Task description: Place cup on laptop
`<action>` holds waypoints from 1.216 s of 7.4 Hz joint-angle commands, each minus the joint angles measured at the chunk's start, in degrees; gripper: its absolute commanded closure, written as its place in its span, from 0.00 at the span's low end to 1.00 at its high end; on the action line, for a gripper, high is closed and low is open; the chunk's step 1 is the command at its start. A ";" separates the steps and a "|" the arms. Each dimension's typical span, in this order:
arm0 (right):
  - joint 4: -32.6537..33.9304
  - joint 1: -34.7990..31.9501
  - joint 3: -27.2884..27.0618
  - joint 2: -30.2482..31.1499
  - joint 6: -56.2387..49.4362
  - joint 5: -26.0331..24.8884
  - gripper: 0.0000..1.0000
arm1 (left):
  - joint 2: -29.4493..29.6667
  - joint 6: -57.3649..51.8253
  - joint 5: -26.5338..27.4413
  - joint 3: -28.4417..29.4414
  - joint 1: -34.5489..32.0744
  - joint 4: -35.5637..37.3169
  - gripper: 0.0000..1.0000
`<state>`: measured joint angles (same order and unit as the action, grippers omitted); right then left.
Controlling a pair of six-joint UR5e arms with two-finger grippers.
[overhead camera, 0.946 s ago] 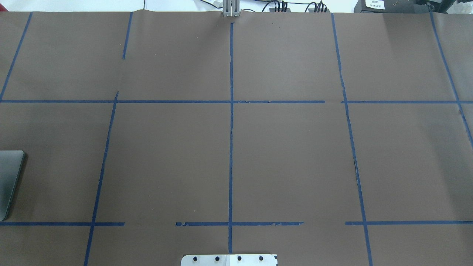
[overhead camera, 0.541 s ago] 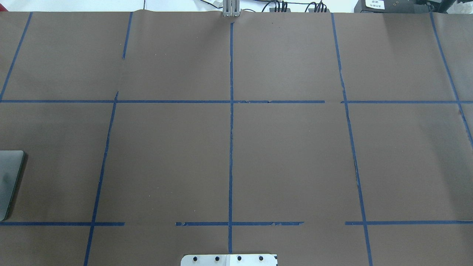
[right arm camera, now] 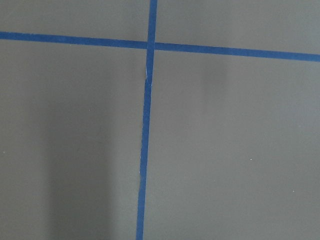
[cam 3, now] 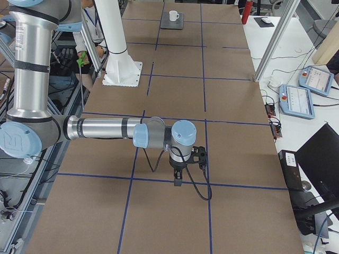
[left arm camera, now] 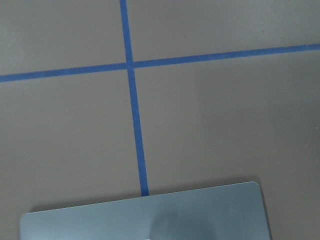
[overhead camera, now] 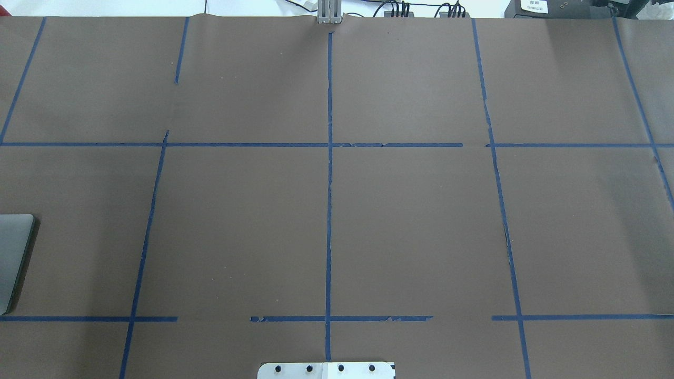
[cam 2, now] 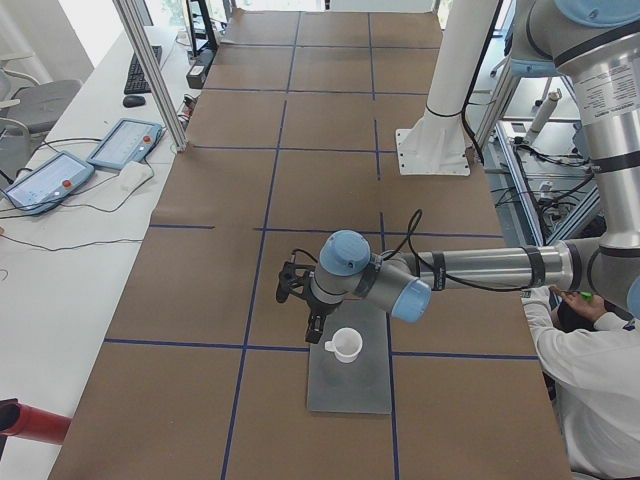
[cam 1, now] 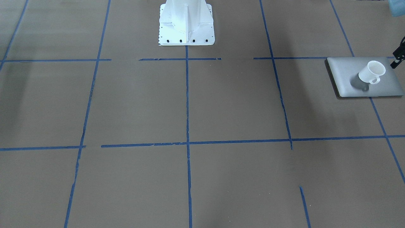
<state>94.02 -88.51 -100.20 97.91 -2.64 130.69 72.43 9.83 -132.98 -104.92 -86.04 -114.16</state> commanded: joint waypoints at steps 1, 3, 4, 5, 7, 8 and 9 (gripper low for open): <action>0.03 0.00 0.00 0.00 0.00 0.00 0.00 | 5.16 -9.71 0.18 -3.18 -5.53 16.37 0.01; 0.03 0.00 0.00 0.00 0.00 -0.09 0.00 | 4.92 -9.66 -0.43 -2.75 -5.54 17.48 0.00; 0.03 0.00 0.00 0.00 0.00 0.00 0.00 | 4.48 -9.48 -0.61 -2.84 -5.54 17.57 0.00; -0.06 0.00 0.00 0.00 0.00 0.00 0.00 | 4.30 -9.65 -0.70 -3.18 -5.54 17.48 0.00; -0.06 0.00 0.00 0.00 0.00 0.00 0.00 | 3.43 -10.01 -0.78 -3.19 -5.54 17.66 0.00; 0.03 0.00 0.00 0.00 0.00 0.00 0.00 | 2.90 -10.09 -0.79 -2.84 -5.54 17.49 0.00; 0.03 0.00 0.00 0.00 0.00 0.00 0.00 | 2.46 -10.18 -0.87 -3.10 -5.54 17.40 0.00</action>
<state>94.01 -88.51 -100.20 97.91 -2.64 130.69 75.46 -0.25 -133.77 -107.92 -91.58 -96.66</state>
